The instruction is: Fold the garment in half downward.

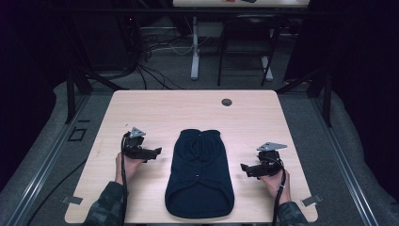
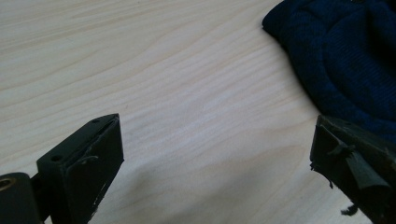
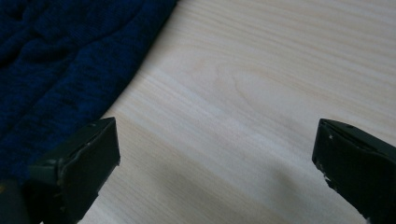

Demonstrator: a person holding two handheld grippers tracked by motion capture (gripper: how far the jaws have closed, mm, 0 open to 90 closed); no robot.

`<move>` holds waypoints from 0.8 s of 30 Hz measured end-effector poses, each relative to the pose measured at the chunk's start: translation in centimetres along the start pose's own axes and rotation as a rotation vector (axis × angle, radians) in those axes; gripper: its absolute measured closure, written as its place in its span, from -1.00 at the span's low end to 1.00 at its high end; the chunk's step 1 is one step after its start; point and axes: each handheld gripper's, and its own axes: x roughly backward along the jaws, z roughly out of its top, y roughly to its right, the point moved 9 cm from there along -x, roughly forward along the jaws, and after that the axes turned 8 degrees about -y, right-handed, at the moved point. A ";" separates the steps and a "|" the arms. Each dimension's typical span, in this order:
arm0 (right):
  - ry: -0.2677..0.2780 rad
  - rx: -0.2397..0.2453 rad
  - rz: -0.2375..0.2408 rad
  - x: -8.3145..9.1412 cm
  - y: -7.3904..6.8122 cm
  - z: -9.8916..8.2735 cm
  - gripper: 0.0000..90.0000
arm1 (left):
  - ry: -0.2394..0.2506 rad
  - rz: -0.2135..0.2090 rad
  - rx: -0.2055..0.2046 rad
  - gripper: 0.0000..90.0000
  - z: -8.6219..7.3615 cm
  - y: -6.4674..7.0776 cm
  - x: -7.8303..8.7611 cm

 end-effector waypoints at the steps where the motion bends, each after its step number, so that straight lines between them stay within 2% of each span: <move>1: 0.001 0.001 0.011 0.1 -0.1 0.5 -0.99 | 0.002 -0.001 -0.001 -0.95 0.2 0.1 0.0; 6: 0.002 0.010 0.016 -0.1 -0.3 1.5 -0.98 | -0.007 -0.025 -0.023 -0.96 1.3 0.7 -0.3; 9: -0.009 0.008 0.042 -0.4 -0.7 2.2 -0.97 | -0.005 -0.036 -0.024 -0.96 2.1 1.1 -0.6; 11: -0.012 0.018 0.041 -0.7 -0.8 2.7 -0.96 | -0.015 -0.051 -0.029 -0.96 2.5 1.4 -1.0; 13: -0.028 0.019 0.051 -0.9 -1.0 3.2 -0.96 | -0.025 -0.049 -0.046 -0.97 2.9 1.8 -1.3; 17: -0.034 0.032 0.055 -1.2 -1.4 4.4 -0.96 | -0.037 -0.064 -0.046 -0.98 3.6 2.7 -2.1; 21: -0.038 0.041 0.077 -1.7 -2.0 5.8 -0.93 | -0.043 -0.066 -0.067 -0.98 4.3 3.4 -2.6; 24: -0.037 0.045 0.100 -2.2 -2.6 6.8 -0.91 | -0.051 -0.078 -0.065 -0.98 4.9 4.0 -3.0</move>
